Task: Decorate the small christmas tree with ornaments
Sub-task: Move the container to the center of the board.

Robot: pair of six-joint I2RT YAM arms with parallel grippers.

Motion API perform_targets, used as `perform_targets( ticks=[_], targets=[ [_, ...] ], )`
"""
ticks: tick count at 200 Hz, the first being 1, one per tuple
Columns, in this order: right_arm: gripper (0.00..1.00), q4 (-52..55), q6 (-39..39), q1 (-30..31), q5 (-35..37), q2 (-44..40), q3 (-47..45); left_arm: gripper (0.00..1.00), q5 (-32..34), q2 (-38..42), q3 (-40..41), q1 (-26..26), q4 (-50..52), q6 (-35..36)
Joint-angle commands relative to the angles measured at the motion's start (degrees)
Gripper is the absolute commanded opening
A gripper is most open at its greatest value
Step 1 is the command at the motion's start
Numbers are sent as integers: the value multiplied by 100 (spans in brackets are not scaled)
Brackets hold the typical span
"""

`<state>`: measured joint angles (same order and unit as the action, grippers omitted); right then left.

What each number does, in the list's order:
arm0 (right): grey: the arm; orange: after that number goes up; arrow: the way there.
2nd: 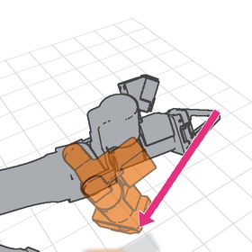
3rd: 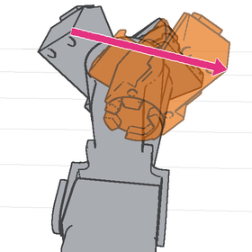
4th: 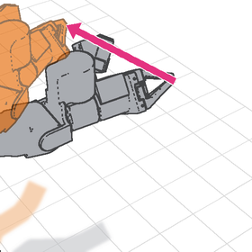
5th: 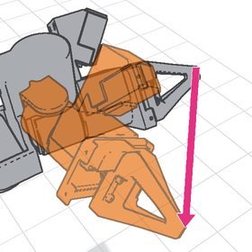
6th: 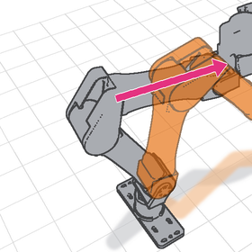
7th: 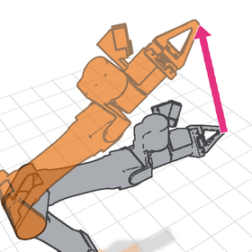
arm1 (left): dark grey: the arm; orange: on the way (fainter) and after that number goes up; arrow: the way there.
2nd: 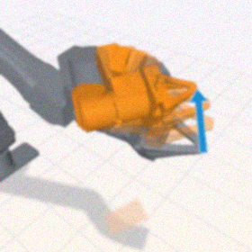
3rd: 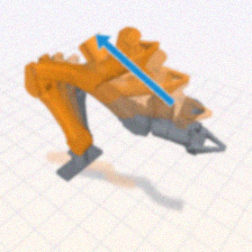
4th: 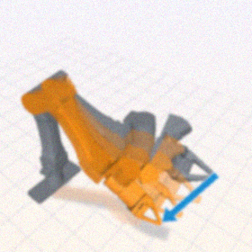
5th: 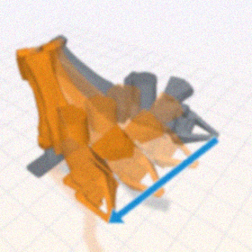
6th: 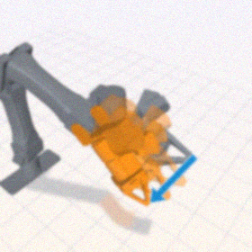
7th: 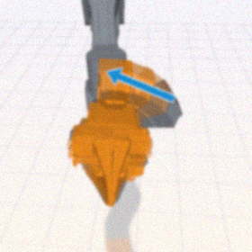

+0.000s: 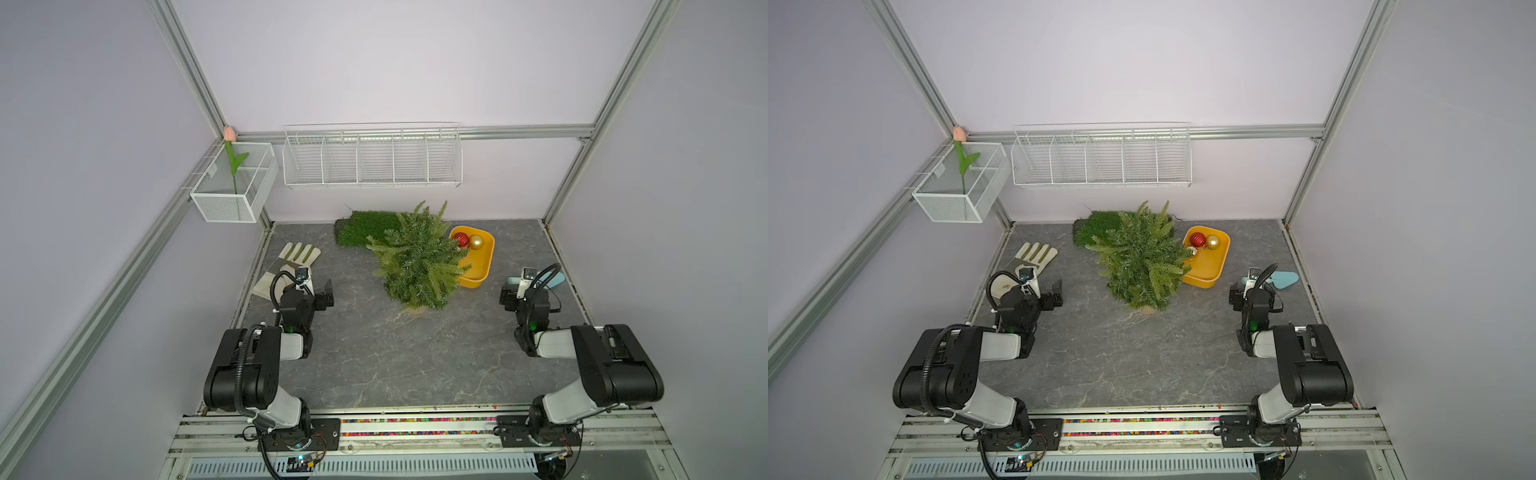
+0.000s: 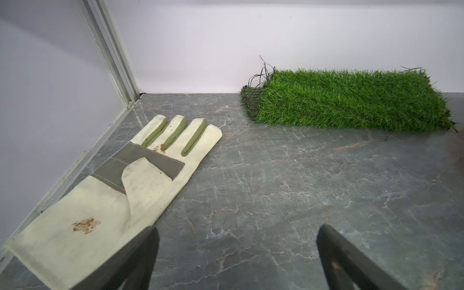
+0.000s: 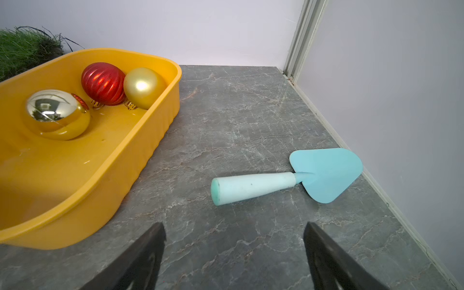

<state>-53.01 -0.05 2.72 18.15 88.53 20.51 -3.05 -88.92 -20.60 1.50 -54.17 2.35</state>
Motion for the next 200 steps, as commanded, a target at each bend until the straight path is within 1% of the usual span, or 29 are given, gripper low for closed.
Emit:
perform_targets(
  ticks=[1, 39, 59, 72, 130, 136, 146, 165, 176, 181, 200],
  targets=[
    [89, -183, -29, -8, 12, 6, -37, 99, -14, 59, 96, -35, -208, 46],
    [89, -183, -21, -8, 13, 6, -29, 99, 4, 59, 49, -35, -121, 23],
    [89, -183, -23, -4, 13, 10, -30, 99, 520, 38, -141, -35, 202, -191],
    [89, -183, -22, -1, 12, 12, -34, 99, 979, 32, -234, -35, 345, -367],
    [89, -213, -37, -1, 60, -10, -46, 99, 1004, 33, -205, -27, 282, -341],
    [89, -166, -41, 36, 211, -66, -20, 99, 1048, 77, -186, -18, 284, -347],
    [89, 222, 14, 14, 95, -222, 56, 99, 1203, 191, -157, 11, 310, -358],
    [89, 90, -73, 34, 70, -189, 39, 99, 1773, 561, -85, 91, 498, -476],
    [89, 116, -178, 105, 68, -283, 47, 99, 1894, 814, -93, 105, 762, -468],
    [89, 353, -209, 159, 218, -400, 145, 99, 1882, 920, -108, 110, 904, -452],
    [89, 2270, -127, 181, 283, -1009, 940, 100, 1857, 1294, -162, 153, 1423, -480]
  ],
)
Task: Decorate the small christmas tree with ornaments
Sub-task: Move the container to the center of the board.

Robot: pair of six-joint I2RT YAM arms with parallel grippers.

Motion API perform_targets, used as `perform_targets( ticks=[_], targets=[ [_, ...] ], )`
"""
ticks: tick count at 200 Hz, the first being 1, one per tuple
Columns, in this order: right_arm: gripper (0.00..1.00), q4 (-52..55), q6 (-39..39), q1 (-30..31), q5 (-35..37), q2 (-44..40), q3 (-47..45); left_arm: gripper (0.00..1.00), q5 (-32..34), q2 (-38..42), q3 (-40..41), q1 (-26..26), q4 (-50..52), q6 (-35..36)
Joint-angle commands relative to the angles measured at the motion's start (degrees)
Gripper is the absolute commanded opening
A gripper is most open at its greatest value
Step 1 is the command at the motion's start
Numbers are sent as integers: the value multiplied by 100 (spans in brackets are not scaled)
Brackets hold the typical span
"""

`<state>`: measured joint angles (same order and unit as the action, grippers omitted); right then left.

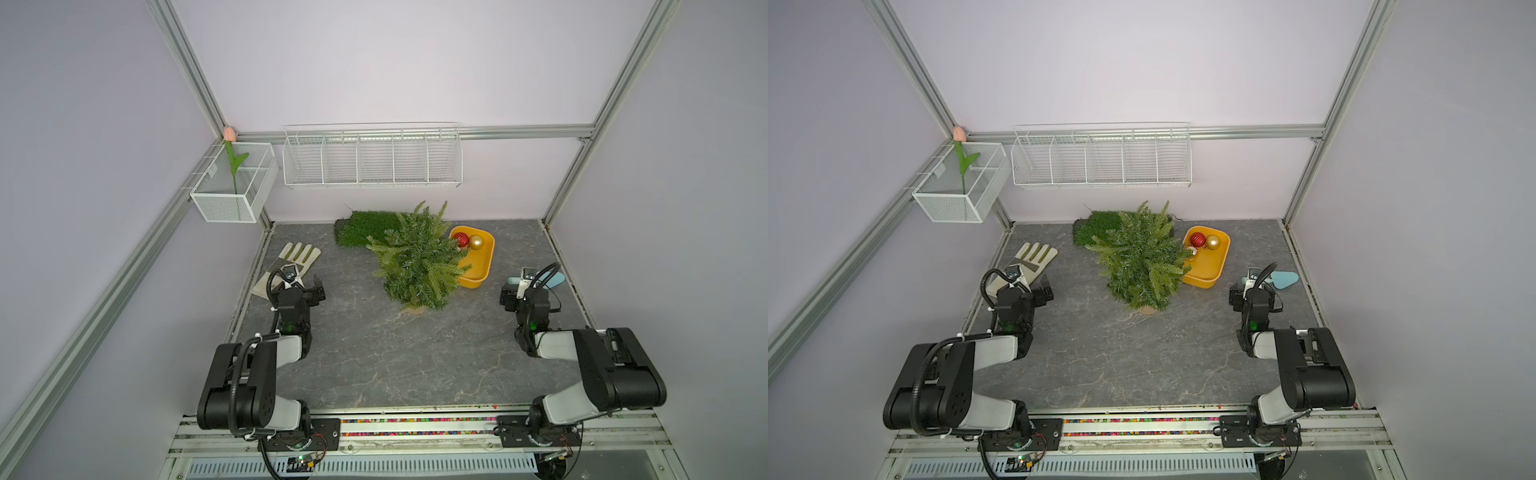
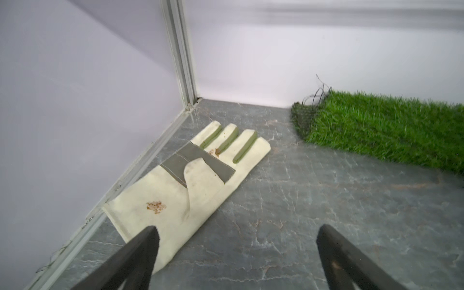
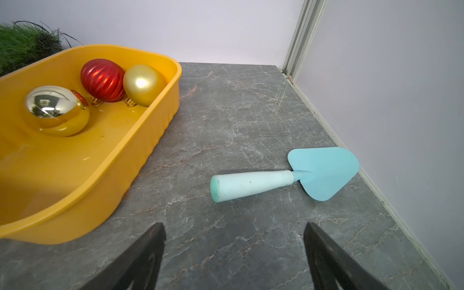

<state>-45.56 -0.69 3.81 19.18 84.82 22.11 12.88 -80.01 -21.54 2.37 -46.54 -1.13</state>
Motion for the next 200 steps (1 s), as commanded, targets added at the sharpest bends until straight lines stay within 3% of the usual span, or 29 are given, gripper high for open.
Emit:
perform_targets(
  ticks=[1, 35, 46, 50, 54, 64, 78, 127, 171, 200],
  targets=[
    [89, 1590, -55, 69, 177, -653, 823, 100, 261, 422, -69, 68, 680, -133],
    [90, 4090, 584, 17, -208, -378, 2631, 98, 736, 947, -318, 411, 1555, -152],
    [93, 5185, 1029, 18, -324, 43, 3545, 98, 765, 1146, -577, 514, 2204, -251],
    [99, 5539, 1141, 23, -401, 225, 3862, 98, 749, 1208, -667, 545, 2436, -285],
    [91, 5853, 1195, 17, -480, 415, 4164, 97, 735, 1274, -761, 574, 2653, -347],
    [86, 6340, 1313, 8, -812, 852, 4726, 97, 722, 1423, -937, 651, 3096, -474],
    [79, 6401, 1441, 5, -1299, 1238, 5073, 97, 634, 1654, -1107, 727, 3583, -717],
    [63, 7187, 1662, -2, -1611, 2716, 6468, 96, -467, 2269, -1435, 756, 4692, -1825],
    [47, 7105, 1599, -14, -1538, 3060, 6482, 95, -952, 2728, -1497, 756, 5388, -2404],
    [31, 7178, 1549, -20, -1706, 3123, 6424, 95, -1039, 3031, -1358, 756, 5444, -2457]
  ],
)
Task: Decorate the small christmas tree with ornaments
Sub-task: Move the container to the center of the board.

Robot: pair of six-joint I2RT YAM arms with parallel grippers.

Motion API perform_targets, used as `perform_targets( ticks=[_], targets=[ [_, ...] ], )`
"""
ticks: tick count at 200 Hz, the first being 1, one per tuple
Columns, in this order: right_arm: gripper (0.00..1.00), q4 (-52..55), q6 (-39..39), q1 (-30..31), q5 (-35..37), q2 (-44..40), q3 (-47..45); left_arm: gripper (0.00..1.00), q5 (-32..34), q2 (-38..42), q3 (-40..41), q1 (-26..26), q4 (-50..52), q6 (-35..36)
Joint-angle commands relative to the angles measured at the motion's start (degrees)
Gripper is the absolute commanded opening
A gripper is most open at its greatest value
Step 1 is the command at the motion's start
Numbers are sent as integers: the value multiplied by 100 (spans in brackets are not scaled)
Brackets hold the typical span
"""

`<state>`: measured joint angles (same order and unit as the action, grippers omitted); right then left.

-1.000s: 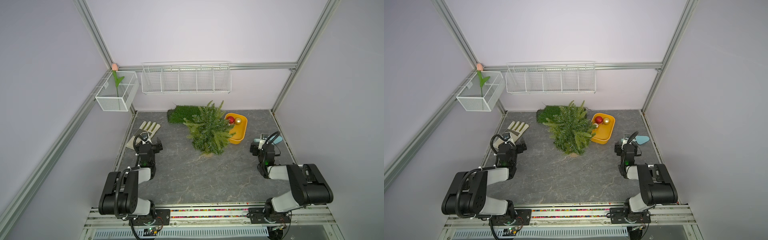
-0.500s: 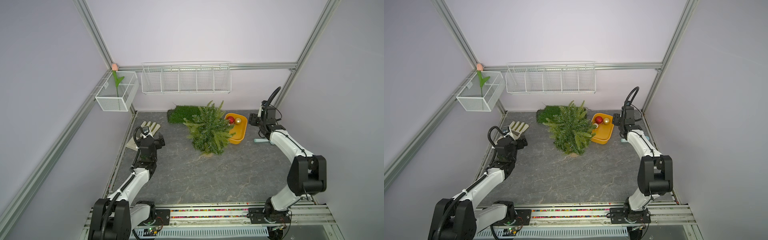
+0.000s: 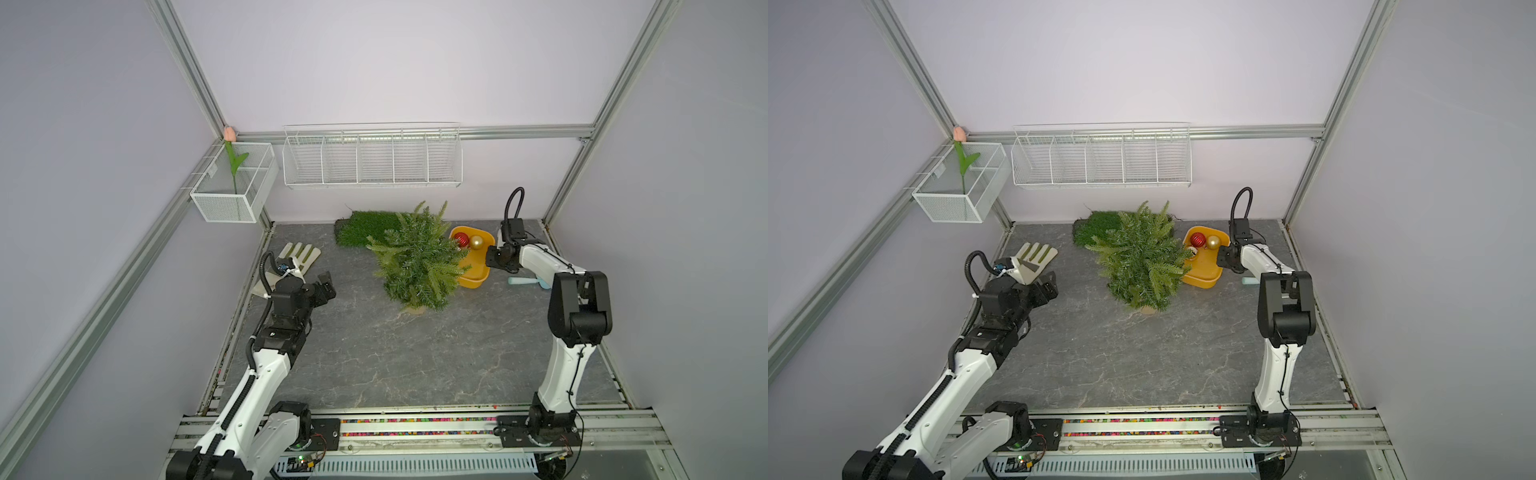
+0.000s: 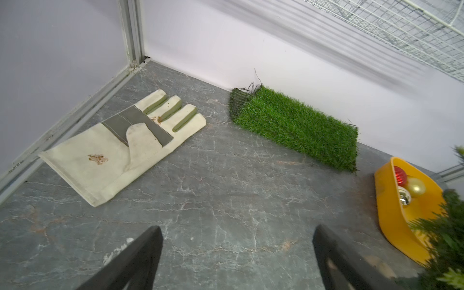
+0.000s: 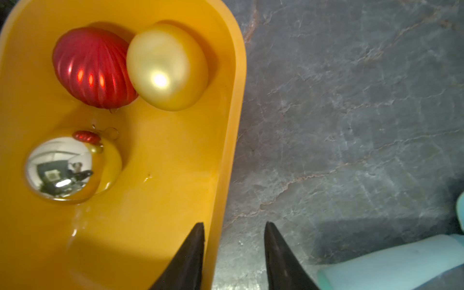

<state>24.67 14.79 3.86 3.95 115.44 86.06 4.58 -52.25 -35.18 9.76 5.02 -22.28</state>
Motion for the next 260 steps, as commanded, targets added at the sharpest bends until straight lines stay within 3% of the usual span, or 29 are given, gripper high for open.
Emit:
perform_targets(
  ticks=[1, 35, 59, 120, 154, 193, 226, 260],
  targets=[
    [30, 163, 0, -25, -183, 55, 26, 95, -206, 261, 4, 17, 297, -335],
    [13, 313, -190, -18, -96, -437, -412, 95, -192, 370, -213, 15, 640, -100],
    [7, 653, -348, 7, 84, -945, -804, 95, -464, 246, -457, 15, 755, -24],
    [6, 1370, -479, 264, 473, -2672, -2388, 95, -709, -330, -1666, 17, 1537, 519],
    [7, 1860, 226, 755, 567, -3591, -3145, 96, -537, -717, -1986, 17, 1599, 1083],
    [7, 2161, 1507, 2091, 716, -4593, -4036, 97, -554, -1173, -2379, 17, 1986, 1519],
    [7, 2164, 2438, 3427, 1356, -5232, -4571, 97, -615, -832, -2031, 17, 1608, 1617],
    [6, 1844, 3114, 4349, 1718, -5604, -4973, 97, -642, -625, -1940, 17, 1519, 1605]
  ],
)
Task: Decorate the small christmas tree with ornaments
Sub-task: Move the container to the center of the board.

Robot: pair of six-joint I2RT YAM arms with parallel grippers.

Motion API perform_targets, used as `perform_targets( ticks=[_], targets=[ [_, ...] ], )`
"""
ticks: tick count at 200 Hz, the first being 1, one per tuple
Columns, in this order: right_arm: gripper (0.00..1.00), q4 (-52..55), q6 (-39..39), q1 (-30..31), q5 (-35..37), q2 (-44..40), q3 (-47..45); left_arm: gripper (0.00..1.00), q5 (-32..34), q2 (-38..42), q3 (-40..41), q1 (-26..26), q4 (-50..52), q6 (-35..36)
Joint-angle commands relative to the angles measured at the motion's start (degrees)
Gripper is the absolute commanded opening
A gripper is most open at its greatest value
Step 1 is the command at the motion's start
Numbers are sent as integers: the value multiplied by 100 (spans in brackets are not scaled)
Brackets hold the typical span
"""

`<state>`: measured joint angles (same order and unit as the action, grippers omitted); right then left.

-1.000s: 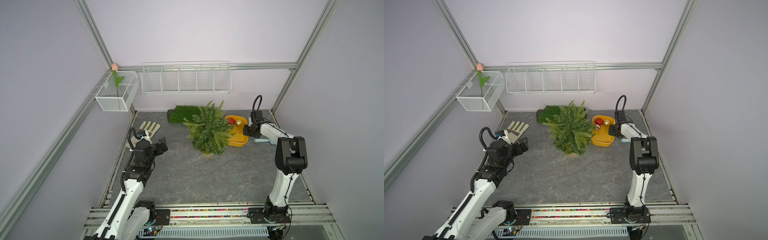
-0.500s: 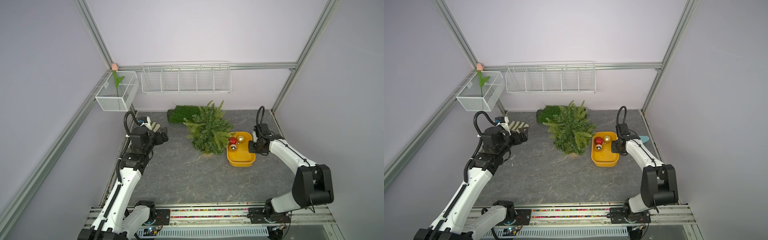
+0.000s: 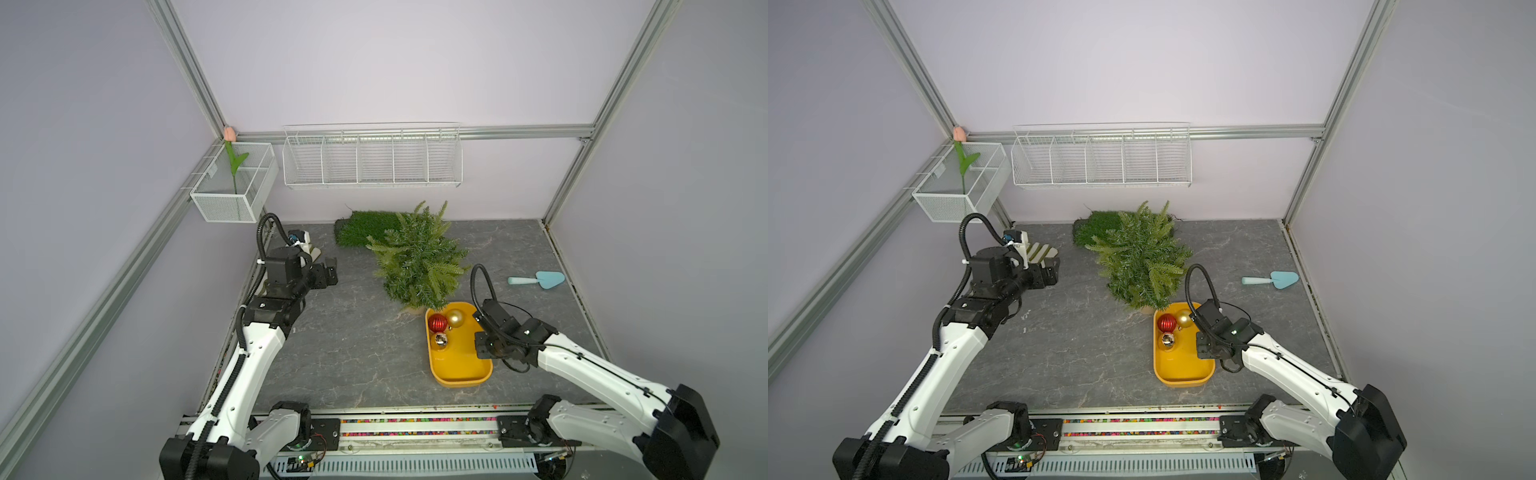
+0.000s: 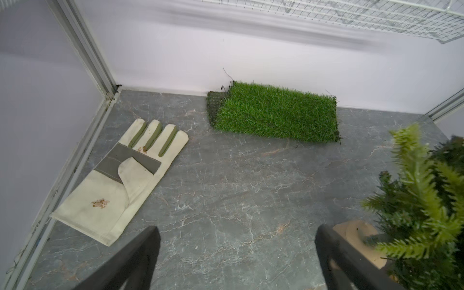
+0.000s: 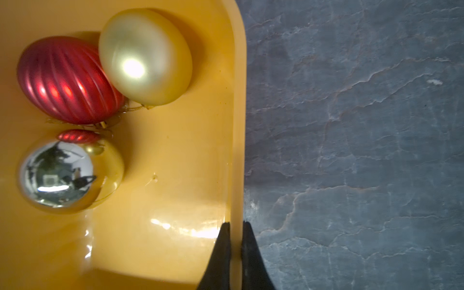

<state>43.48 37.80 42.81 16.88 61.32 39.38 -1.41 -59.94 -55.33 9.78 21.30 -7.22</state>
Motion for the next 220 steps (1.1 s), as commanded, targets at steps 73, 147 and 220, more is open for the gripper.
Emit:
perform_targets(
  ticks=[73, 147, 220],
  targets=[
    [7, -1223, 1514, 1393, 1102, 518, -128, 97, -89, 208, 155, 15, -181, -57],
    [48, -662, 1692, 1526, 1484, 266, 67, 97, -106, 211, 174, 15, -179, -81],
    [82, -1835, -719, 1421, -174, -632, -161, 97, -140, 203, 184, 15, -145, -160]
  ],
)
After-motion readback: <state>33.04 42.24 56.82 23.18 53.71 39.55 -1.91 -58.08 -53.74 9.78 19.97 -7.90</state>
